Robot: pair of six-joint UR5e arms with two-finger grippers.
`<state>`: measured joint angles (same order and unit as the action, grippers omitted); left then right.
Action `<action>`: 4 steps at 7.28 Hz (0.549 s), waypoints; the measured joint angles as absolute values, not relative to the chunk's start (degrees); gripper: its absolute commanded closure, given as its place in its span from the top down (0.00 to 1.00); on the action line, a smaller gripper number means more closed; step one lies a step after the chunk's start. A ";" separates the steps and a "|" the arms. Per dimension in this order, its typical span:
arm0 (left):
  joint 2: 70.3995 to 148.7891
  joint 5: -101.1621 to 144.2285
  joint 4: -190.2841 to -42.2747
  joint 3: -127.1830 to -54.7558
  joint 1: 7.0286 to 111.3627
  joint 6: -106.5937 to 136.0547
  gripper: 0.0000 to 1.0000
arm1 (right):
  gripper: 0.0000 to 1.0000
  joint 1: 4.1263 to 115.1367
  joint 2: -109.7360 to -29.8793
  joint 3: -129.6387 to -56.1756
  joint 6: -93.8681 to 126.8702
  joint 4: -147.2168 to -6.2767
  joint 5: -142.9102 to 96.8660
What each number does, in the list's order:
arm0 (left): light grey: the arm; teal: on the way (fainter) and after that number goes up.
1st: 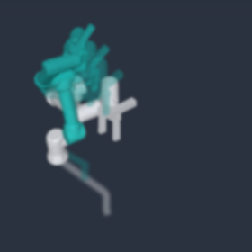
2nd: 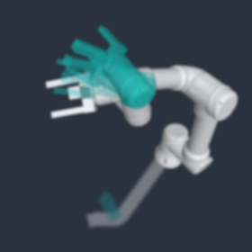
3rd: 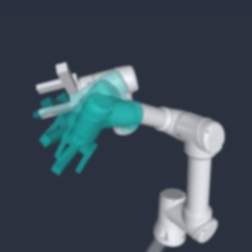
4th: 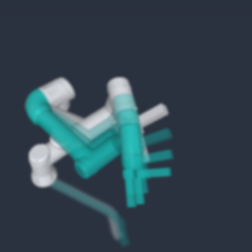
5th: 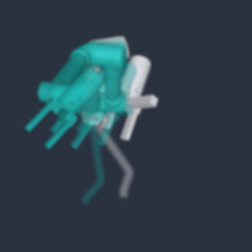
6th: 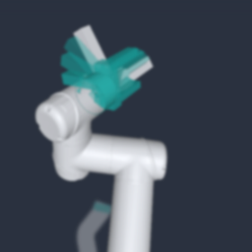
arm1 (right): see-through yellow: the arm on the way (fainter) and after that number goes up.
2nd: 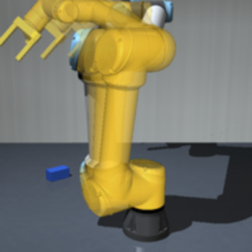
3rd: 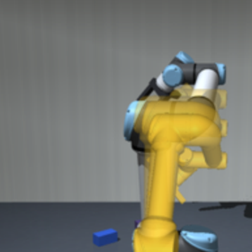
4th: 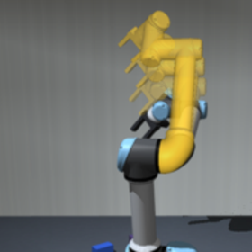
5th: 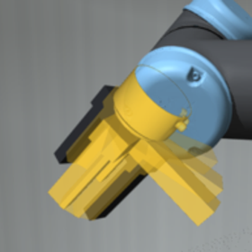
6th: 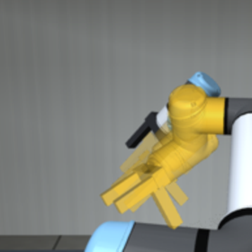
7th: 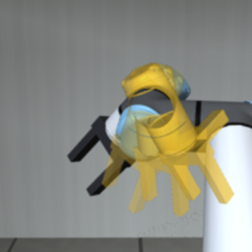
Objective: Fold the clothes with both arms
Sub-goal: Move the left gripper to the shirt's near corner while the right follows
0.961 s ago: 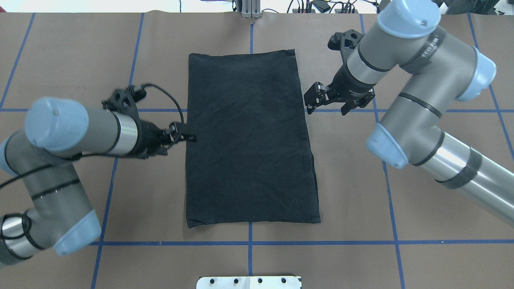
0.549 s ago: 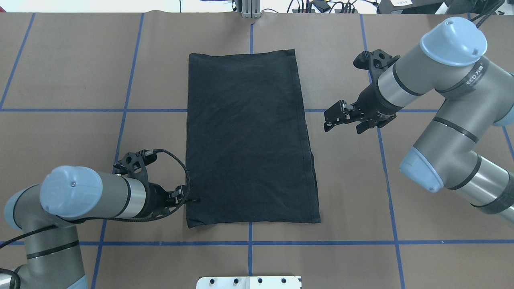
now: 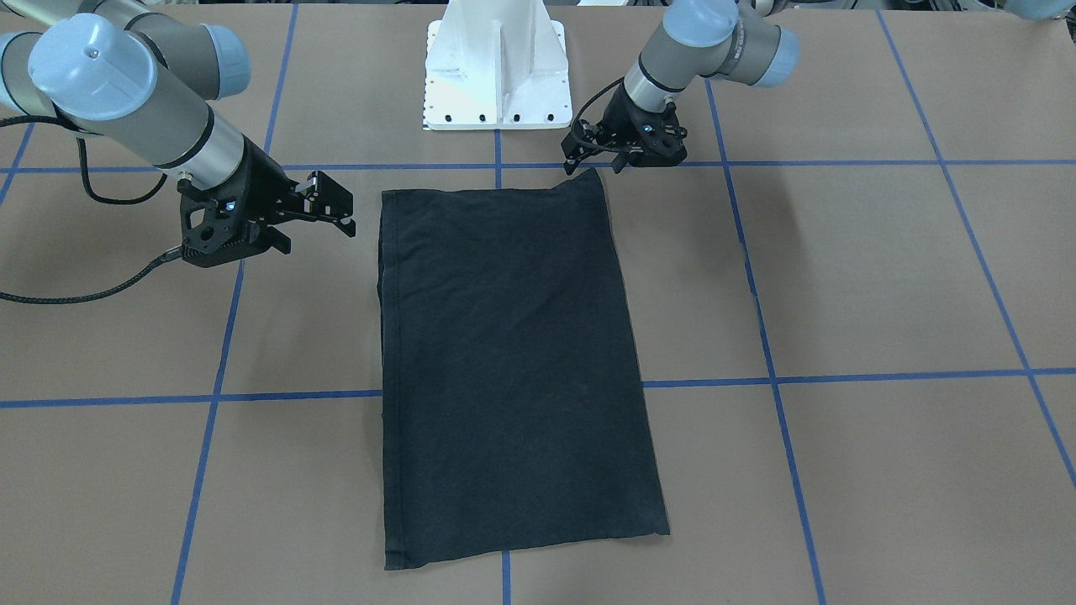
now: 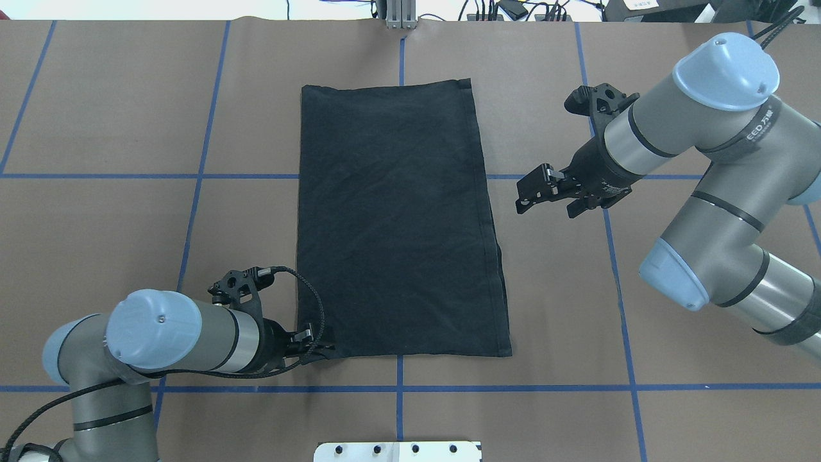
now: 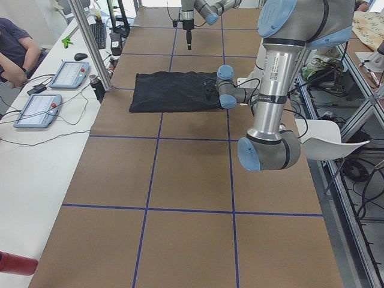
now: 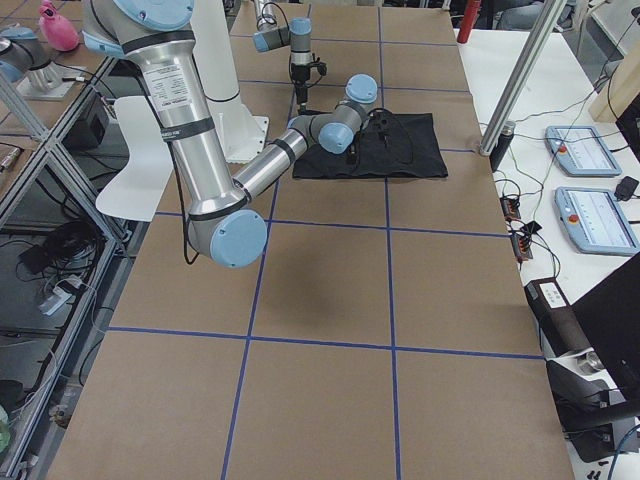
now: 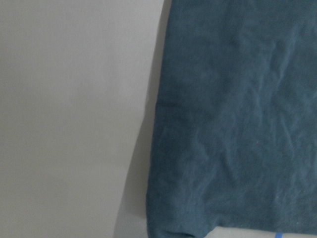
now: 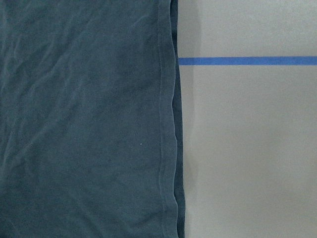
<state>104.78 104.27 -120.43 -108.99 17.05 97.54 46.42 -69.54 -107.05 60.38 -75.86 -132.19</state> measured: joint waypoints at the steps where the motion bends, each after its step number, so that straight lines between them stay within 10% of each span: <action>1: 105.56 104.13 -120.42 -107.75 17.00 97.55 0.96 | 1.00 46.42 -69.52 -107.01 60.38 -75.85 -132.20; 4: 106.19 103.16 -120.41 -106.05 16.97 97.56 0.86 | 1.00 46.45 -69.45 -106.87 60.38 -75.85 -132.27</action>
